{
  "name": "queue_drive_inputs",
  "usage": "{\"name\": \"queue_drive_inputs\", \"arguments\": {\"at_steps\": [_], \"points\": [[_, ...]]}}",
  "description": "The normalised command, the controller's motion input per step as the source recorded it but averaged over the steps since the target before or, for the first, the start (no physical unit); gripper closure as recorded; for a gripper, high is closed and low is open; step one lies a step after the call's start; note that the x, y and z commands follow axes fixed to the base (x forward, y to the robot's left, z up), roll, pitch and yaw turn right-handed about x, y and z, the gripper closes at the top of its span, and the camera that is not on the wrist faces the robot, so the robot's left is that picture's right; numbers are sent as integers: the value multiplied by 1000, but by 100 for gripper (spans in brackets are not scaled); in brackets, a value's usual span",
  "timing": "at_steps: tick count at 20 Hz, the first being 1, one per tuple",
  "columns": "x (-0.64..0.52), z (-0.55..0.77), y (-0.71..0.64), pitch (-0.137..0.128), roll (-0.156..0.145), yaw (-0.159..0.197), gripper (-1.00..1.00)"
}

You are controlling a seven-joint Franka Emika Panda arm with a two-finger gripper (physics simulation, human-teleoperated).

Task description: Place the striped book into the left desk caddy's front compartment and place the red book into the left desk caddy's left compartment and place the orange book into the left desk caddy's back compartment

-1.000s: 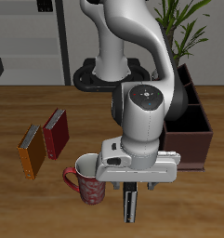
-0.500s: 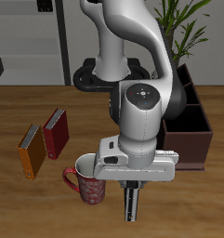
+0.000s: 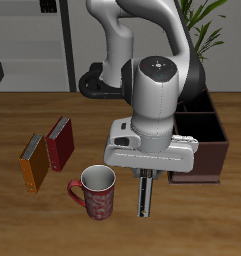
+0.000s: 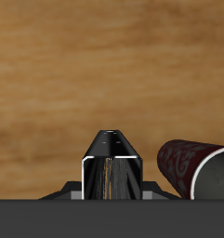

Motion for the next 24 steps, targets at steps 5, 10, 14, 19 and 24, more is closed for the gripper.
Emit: {"name": "queue_drive_inputs", "arguments": {"at_steps": [5,10,14,19,24], "points": [[-528,715,-26,-121,-28,-113,100],[-490,578,5,-133,-28,-24,100],[-502,404,45,-65,12,-69,100],[-517,272,67,-83,-4,-3,100],[-515,182,-13,-85,-42,-49,100]]}}
